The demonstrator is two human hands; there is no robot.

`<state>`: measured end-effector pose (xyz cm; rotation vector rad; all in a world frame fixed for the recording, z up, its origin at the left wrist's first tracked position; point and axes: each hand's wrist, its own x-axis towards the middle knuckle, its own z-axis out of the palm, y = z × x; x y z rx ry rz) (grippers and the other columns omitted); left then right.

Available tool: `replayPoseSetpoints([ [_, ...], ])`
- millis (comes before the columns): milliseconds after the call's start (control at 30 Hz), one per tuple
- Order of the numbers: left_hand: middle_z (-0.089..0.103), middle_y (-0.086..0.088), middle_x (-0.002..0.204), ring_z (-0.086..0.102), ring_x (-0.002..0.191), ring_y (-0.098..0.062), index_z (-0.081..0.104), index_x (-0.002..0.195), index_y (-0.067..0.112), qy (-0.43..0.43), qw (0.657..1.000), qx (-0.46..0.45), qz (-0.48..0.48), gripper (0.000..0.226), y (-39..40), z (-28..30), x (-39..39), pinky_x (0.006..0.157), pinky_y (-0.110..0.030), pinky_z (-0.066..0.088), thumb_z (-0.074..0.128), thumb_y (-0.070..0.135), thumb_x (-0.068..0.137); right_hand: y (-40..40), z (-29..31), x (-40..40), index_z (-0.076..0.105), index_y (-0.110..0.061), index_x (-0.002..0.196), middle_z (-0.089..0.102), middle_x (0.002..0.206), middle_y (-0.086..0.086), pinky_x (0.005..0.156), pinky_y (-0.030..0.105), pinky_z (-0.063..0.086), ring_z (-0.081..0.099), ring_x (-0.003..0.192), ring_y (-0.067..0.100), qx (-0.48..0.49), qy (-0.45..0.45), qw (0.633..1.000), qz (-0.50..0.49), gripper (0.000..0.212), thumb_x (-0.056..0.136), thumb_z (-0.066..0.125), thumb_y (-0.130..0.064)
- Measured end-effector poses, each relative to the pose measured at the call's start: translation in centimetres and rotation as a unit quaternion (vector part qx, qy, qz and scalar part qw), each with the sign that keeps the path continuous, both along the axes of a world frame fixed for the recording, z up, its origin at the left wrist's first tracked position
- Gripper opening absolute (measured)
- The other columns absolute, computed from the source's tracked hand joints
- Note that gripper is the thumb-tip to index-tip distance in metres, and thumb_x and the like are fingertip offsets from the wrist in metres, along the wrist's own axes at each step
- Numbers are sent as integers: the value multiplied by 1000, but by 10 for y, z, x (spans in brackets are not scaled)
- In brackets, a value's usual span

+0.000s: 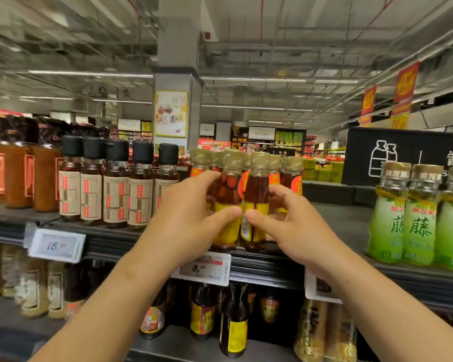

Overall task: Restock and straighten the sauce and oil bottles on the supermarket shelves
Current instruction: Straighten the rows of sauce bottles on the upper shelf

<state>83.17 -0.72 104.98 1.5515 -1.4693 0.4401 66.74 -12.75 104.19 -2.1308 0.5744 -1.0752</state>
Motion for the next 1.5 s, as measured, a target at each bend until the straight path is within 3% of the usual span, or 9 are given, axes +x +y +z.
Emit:
replayPoseSetpoints([
  [200,63,18,118,61,107,-2,49,145,28,9,1000,23,4,67,-6,3,-2,79,-12,41,74,48,87,-2,-6,0,46,-34,144,71,90,-21,59,8,49,67,77,-8,-56,10,996,-63,68,85,76,-51],
  [300,51,28,109,54,90,11,41,145,33,29,999,36,-3,68,-8,1,-3,72,-7,38,74,46,87,-1,-9,-1,47,-37,140,69,77,-23,55,6,45,66,73,-6,-83,1,992,-91,67,83,76,-54],
  [400,52,26,100,56,88,10,39,137,35,40,998,50,-2,60,-8,2,-4,70,-12,44,73,44,89,4,-7,-2,41,-52,118,55,82,-52,54,3,43,64,73,-12,-106,4,989,-100,51,82,77,-55],
  [567,61,9,114,64,94,-8,42,135,30,14,997,71,26,59,-8,10,-8,76,-25,49,73,46,88,5,-1,-3,55,-40,120,64,70,-15,55,4,44,60,72,-12,-155,5,975,-156,56,75,83,-56],
  [833,61,7,100,62,89,-11,51,117,24,-33,994,88,64,50,-8,26,-12,65,-19,45,77,49,83,3,32,-15,61,-28,105,69,80,-12,61,23,49,64,70,2,-208,131,947,-205,56,74,73,-73],
  [1000,64,4,108,56,94,-12,61,124,21,-109,988,36,103,57,2,73,-5,63,-22,38,66,63,86,5,87,-24,62,-28,126,65,108,-7,75,26,42,62,94,14,-298,81,929,-205,62,86,57,-75],
  [1100,65,4,118,51,98,-12,62,131,26,-164,979,84,91,57,0,106,-4,75,-30,38,57,66,91,7,111,-15,65,-28,124,56,100,-8,82,29,35,51,96,15,-368,142,896,-202,54,94,49,-69],
  [1267,53,24,87,54,82,0,69,112,40,-247,948,195,58,33,-10,127,2,60,-24,35,60,64,91,4,126,-9,69,-26,107,48,67,-19,62,26,33,45,66,2,-417,242,862,-155,45,94,52,-65],
  [1500,66,13,95,60,86,-1,69,112,34,-238,953,184,25,35,-22,125,17,68,-26,44,67,60,88,-2,132,-7,65,-27,92,58,68,-15,66,28,37,56,69,10,-407,247,868,-141,34,89,63,-61],
])
